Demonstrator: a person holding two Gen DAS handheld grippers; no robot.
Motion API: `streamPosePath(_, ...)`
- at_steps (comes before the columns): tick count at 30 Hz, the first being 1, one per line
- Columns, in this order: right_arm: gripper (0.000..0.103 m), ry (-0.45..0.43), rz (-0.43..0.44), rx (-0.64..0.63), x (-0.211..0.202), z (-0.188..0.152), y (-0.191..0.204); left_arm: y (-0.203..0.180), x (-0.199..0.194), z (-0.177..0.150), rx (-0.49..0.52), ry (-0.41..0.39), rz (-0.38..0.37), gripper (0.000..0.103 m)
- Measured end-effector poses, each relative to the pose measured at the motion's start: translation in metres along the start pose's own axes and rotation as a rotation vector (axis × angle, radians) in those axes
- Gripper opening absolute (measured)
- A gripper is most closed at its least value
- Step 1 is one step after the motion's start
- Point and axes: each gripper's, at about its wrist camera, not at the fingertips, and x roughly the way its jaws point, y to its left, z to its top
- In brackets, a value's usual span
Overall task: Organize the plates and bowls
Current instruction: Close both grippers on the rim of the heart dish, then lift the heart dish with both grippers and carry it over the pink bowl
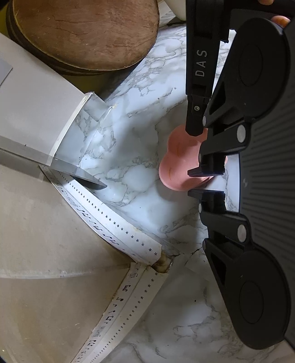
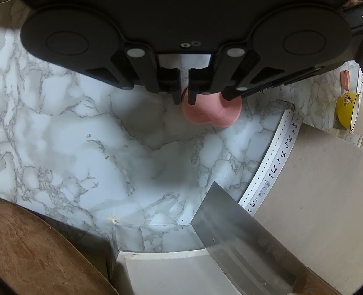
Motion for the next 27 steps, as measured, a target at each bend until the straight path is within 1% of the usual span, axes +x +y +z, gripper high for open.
streamPosePath(5, 0.006, -0.014, 0.003, -0.007, -0.013, -0.004, 0.001, -0.001, -0.008, 0.000, 0.012, -0.005, -0.009, 0.009)
streamPosePath(9, 0.006, -0.033, 0.001, -0.022, -0.030, -0.008, 0.004, -0.005, -0.022, -0.001, 0.030, -0.008, -0.021, 0.009)
streamPosePath(15, 0.006, -0.070, 0.014, -0.034, -0.064, -0.020, 0.009, -0.011, -0.051, -0.005, 0.056, -0.022, -0.051, 0.009)
streamPosePath(21, 0.006, -0.114, 0.010, -0.059, -0.101, -0.037, 0.023, -0.021, -0.085, -0.014, 0.087, -0.042, -0.058, 0.009)
streamPosePath(27, 0.006, -0.146, 0.002, -0.075, -0.126, -0.057, 0.032, -0.029, -0.114, -0.027, 0.097, -0.062, -0.064, 0.009)
